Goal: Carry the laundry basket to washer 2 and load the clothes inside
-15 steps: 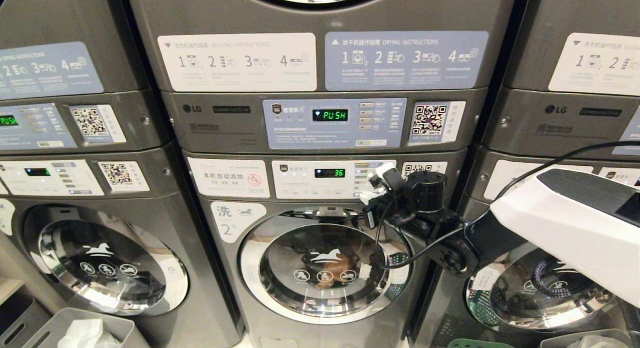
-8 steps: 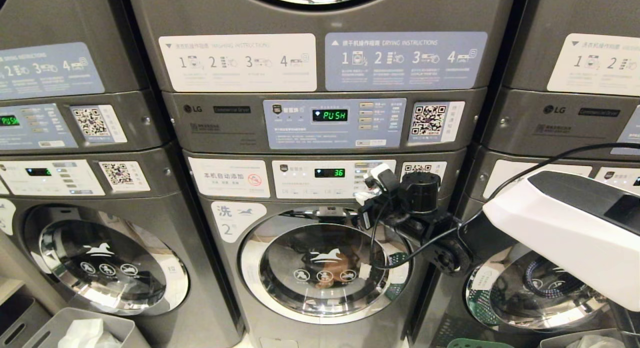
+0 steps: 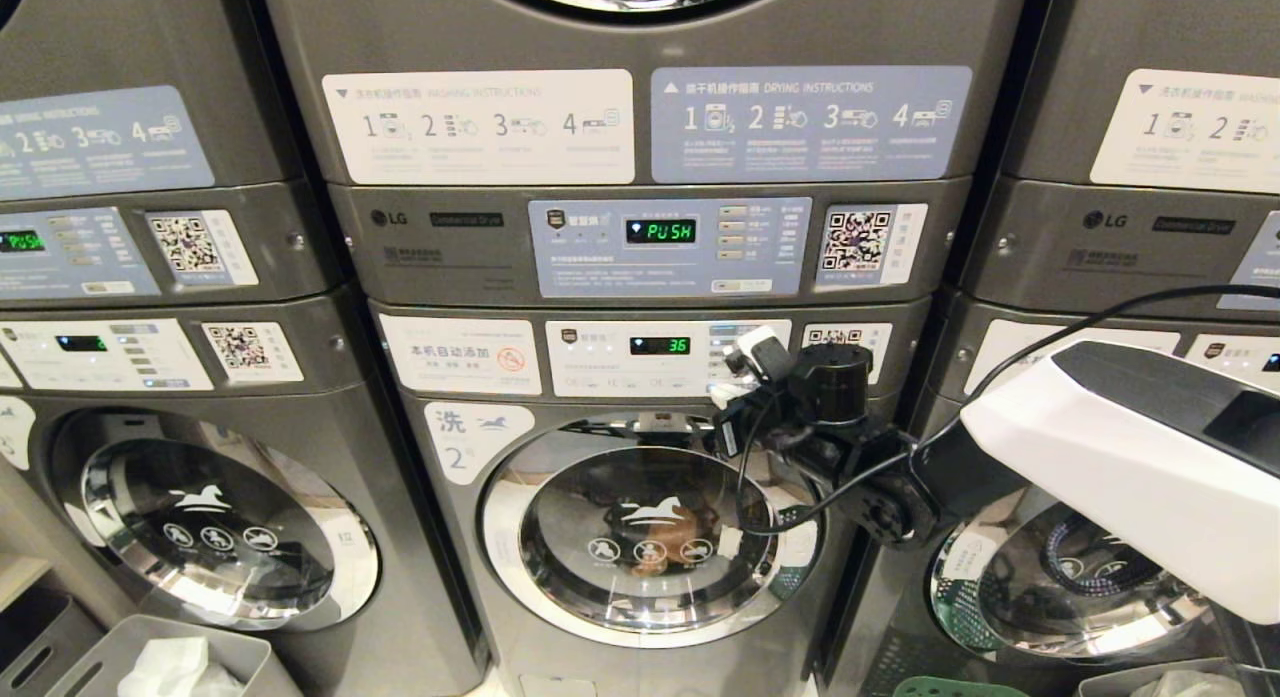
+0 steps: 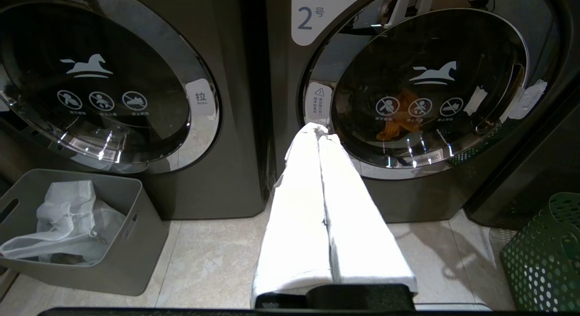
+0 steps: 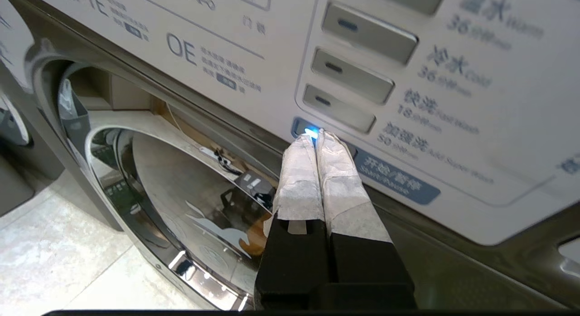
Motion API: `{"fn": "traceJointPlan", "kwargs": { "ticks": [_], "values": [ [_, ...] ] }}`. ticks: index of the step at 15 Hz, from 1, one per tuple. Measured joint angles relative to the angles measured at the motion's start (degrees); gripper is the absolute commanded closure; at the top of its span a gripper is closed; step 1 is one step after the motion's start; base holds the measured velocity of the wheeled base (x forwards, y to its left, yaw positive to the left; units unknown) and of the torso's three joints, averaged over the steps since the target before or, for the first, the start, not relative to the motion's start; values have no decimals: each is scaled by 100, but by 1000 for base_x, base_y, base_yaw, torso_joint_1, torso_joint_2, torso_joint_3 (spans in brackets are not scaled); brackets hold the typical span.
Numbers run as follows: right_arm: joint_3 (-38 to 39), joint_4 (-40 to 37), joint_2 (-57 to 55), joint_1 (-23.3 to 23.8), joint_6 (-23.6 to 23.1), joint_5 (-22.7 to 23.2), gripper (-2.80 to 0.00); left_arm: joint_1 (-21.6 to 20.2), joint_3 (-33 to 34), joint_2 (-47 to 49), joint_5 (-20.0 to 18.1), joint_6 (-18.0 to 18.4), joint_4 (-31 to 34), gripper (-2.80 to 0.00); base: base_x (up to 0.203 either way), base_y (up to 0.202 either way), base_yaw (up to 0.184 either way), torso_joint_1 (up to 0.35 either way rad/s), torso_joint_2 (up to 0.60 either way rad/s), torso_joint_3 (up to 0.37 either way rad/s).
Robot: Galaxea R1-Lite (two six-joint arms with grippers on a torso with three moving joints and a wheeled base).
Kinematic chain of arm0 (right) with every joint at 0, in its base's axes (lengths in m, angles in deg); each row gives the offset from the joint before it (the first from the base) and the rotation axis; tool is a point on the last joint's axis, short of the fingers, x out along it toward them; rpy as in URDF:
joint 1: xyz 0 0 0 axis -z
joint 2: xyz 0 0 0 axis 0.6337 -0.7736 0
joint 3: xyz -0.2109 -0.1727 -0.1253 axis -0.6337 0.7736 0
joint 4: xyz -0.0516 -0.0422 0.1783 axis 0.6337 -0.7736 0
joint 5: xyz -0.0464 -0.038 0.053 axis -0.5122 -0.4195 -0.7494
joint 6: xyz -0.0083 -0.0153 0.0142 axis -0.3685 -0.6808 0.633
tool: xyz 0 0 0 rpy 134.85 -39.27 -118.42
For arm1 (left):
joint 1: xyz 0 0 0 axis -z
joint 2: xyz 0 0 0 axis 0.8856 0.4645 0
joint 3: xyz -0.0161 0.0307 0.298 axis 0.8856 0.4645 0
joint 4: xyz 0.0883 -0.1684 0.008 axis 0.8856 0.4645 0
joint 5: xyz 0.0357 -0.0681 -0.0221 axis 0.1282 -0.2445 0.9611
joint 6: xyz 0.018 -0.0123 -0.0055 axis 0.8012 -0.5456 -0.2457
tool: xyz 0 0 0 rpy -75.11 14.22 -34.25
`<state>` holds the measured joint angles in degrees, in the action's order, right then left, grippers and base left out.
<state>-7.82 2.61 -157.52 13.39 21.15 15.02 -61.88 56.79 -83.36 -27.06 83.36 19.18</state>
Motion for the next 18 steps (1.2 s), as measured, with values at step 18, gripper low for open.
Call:
{"fn": "traceJointPlan", "kwargs": {
  "ticks": [18],
  "values": [
    [1613, -448, 1690, -168, -44, 15, 0, 0, 0, 0, 0, 0, 0, 0, 0, 0, 0, 0, 0, 0]
  ]
}}
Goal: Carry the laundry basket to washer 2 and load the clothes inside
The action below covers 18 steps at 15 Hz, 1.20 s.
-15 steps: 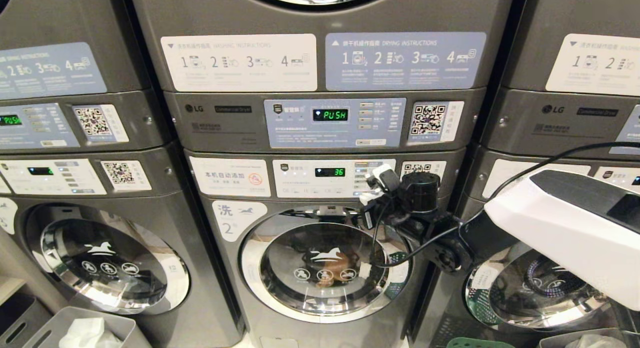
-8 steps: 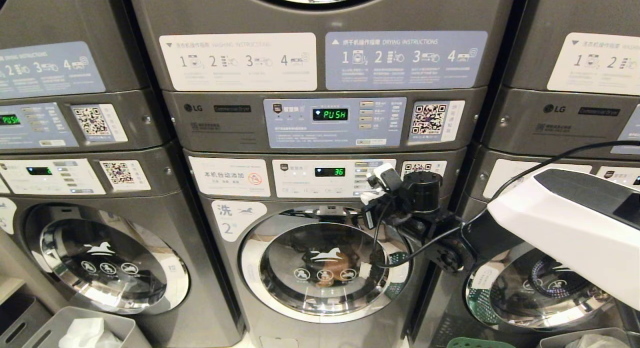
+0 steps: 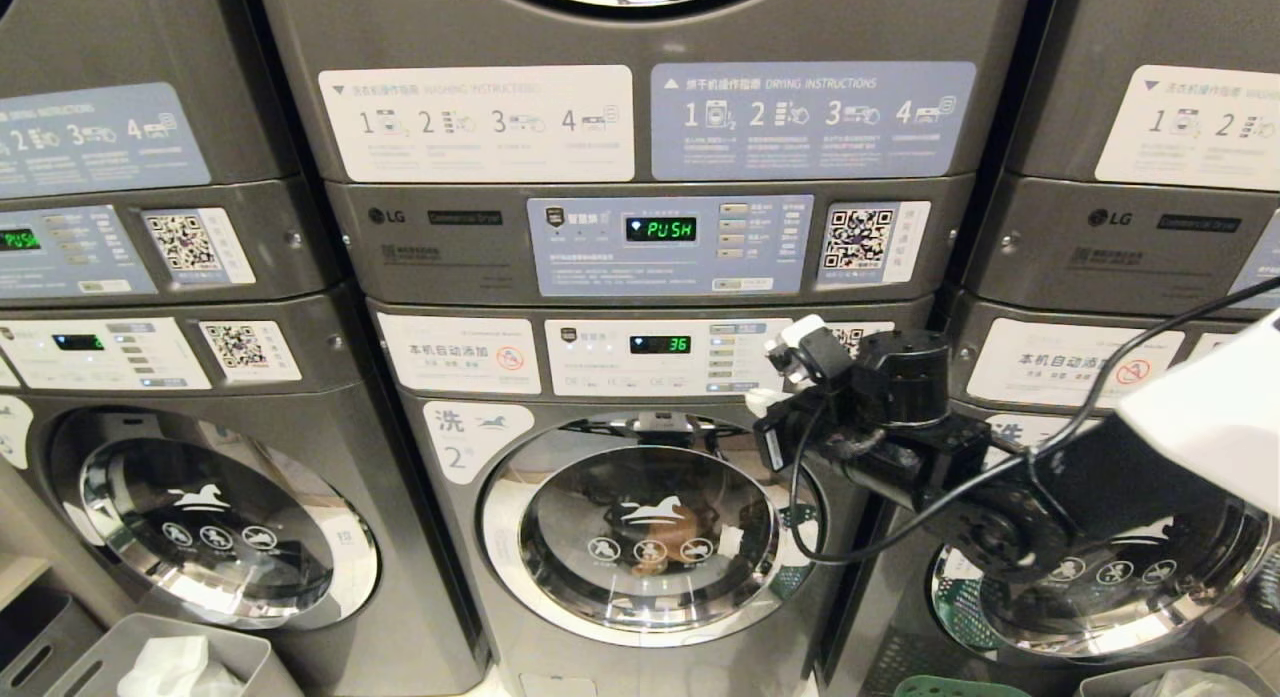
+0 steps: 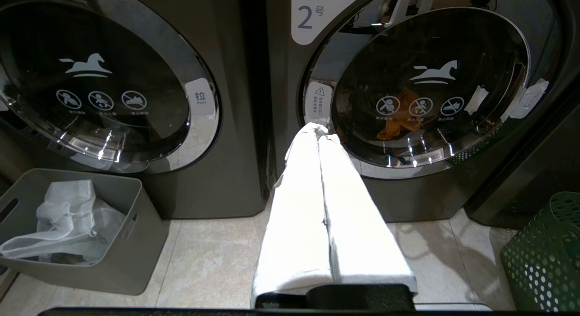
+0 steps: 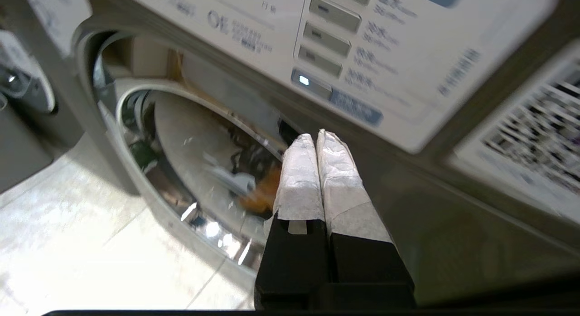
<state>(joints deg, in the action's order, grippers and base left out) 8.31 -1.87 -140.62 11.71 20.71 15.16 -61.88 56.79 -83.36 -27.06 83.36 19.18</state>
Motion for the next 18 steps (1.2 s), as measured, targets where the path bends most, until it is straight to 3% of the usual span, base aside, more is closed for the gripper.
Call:
{"fn": "traceJointPlan", "kwargs": {
  "ticks": [5, 7, 10, 14, 18],
  "values": [
    [1242, -1475, 2502, 142, 202, 115, 0, 0, 0, 0, 0, -1, 0, 0, 0, 0, 0, 0, 0, 0],
    [1472, -2684, 3597, 596, 418, 423, 0, 0, 0, 0, 0, 1, 0, 0, 0, 0, 0, 0, 0, 0],
    [2249, -4285, 5134, 1552, 558, 1247, 0, 0, 0, 0, 0, -1, 0, 0, 0, 0, 0, 0, 0, 0],
    [3422, -4736, 7023, 2576, 188, 1891, 0, 0, 0, 0, 0, -1, 0, 0, 0, 0, 0, 0, 0, 0],
    [4727, -4662, 8953, 2981, -239, 2003, 0, 0, 0, 0, 0, -1, 0, 0, 0, 0, 0, 0, 0, 0]
  ]
}}
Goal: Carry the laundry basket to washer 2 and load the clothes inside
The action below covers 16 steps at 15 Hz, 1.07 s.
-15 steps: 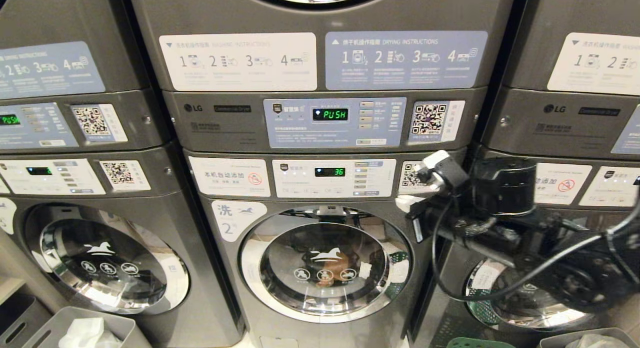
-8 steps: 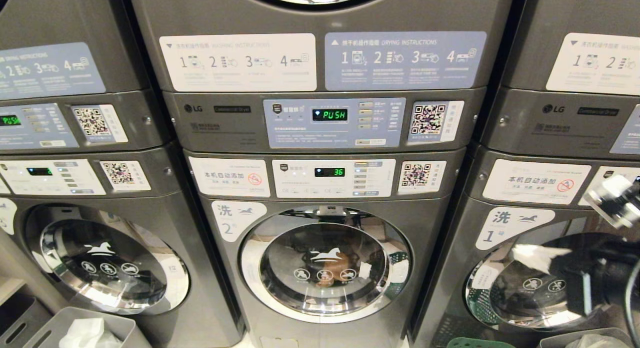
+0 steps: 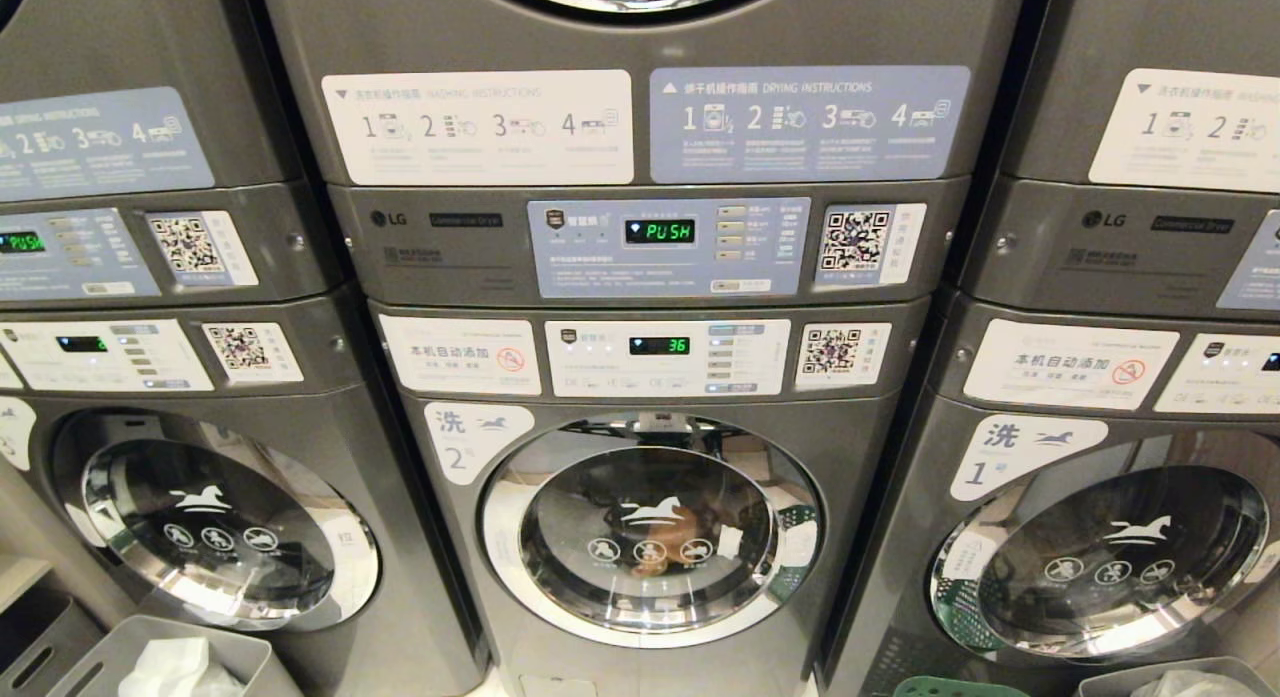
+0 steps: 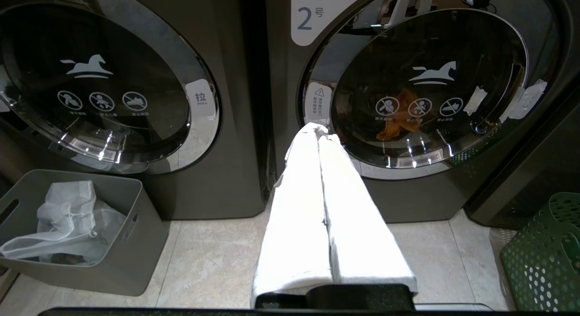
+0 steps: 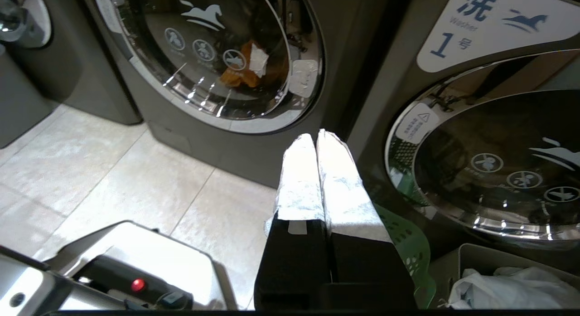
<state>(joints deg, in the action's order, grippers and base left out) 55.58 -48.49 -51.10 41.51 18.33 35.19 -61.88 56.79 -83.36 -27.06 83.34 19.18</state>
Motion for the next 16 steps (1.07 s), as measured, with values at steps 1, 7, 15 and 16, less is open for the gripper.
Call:
{"fn": "traceJointPlan", "kwargs": {
  "ticks": [1, 7, 15, 16],
  "values": [
    [241, 59, 379, -75, -32, -111, 0, 0, 0, 0, 0, 2, 0, 0, 0, 0, 0, 0, 0, 0],
    [535, -401, 2149, -271, 35, -1294, 0, 0, 0, 0, 0, -13, -4, 0, 0, 0, 0, 0, 0, 0],
    [681, -335, 2645, -235, 416, -1660, 0, 0, 0, 0, 0, -16, -9, 0, 0, 0, 0, 0, 0, 0],
    [683, -340, 2647, -235, 401, -1658, 0, 0, 0, 0, 0, -15, -9, 0, 0, 0, 0, 0, 0, 0]
  ]
}}
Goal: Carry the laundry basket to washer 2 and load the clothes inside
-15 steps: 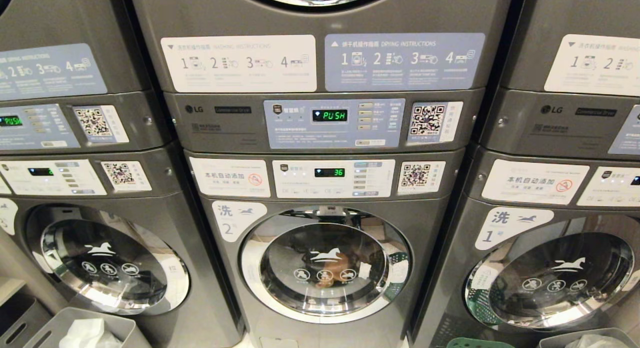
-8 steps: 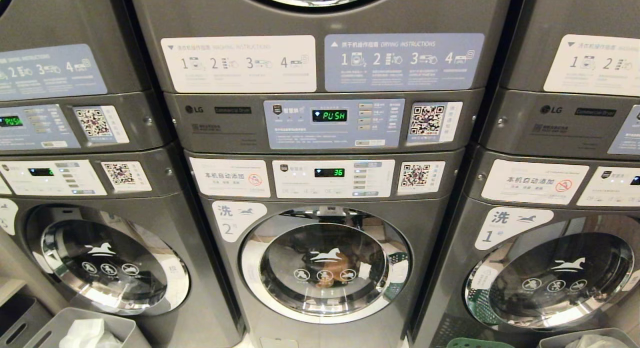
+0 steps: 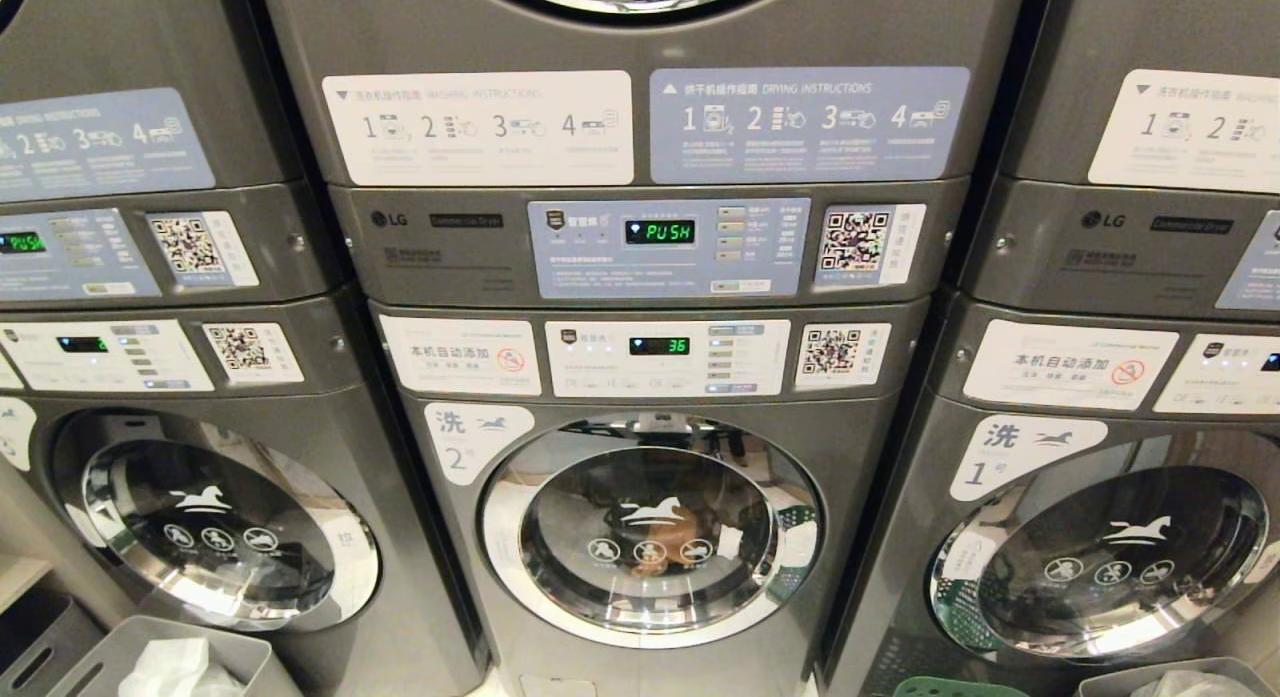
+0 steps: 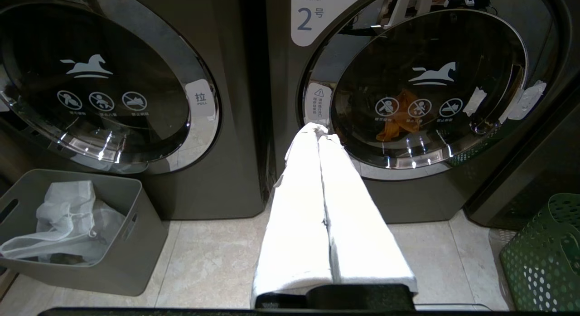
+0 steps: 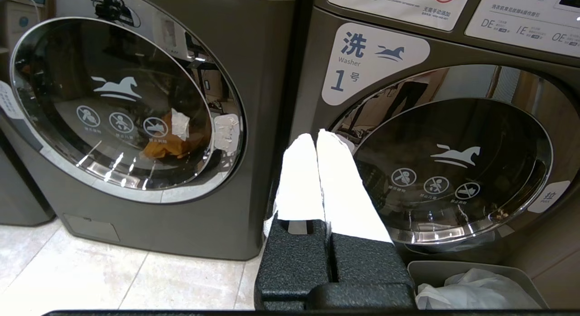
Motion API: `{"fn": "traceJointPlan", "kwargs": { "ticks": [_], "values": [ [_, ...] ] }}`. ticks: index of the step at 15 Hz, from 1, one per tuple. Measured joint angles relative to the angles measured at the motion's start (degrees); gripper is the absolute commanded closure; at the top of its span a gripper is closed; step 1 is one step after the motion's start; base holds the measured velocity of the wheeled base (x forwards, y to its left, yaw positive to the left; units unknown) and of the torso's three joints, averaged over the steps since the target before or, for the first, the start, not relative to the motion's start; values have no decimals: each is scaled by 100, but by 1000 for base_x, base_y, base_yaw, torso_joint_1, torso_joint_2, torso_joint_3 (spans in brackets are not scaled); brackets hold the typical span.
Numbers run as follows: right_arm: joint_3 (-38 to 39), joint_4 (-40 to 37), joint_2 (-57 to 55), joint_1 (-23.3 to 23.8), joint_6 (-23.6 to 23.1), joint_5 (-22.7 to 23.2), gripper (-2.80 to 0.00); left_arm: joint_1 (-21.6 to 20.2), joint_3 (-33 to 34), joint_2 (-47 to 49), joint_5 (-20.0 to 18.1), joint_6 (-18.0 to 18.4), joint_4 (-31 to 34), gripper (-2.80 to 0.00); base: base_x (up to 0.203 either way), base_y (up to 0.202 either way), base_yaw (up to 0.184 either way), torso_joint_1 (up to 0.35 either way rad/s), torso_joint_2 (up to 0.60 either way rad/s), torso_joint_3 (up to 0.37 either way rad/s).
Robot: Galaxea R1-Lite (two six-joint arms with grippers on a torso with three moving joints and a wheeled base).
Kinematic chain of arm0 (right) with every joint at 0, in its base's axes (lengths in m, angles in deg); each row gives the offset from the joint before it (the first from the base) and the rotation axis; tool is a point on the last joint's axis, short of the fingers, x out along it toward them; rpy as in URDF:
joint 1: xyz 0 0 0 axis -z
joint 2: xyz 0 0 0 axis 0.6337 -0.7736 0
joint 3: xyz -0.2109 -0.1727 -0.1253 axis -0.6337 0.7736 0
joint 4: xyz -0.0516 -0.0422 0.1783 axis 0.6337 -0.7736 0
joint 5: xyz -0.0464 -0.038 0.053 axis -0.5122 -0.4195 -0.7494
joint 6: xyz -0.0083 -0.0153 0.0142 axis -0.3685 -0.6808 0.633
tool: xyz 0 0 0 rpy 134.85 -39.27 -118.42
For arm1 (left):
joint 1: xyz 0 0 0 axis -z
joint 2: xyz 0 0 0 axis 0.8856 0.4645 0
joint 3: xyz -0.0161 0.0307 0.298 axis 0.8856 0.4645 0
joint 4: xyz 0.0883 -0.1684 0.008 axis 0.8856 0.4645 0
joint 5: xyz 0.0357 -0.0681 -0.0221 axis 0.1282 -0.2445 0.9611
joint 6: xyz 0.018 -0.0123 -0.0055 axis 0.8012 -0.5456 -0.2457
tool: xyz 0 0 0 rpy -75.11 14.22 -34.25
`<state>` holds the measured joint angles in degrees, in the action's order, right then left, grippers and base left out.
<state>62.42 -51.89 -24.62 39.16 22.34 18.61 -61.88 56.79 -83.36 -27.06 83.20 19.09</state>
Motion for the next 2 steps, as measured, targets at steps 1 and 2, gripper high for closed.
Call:
{"fn": "traceJointPlan", "kwargs": {
  "ticks": [1, 2],
  "values": [
    [3, -4, 1, 0, 42, -7, 0, 0, 0, 0, 0, 0, 0, 0, 0, 0, 0, 0, 0, 0],
    [3, -9, 4, 0, 83, -8, 0, 0, 0, 0, 0, 1, 0, 0, 0, 0, 0, 0, 0, 0]
  ]
}}
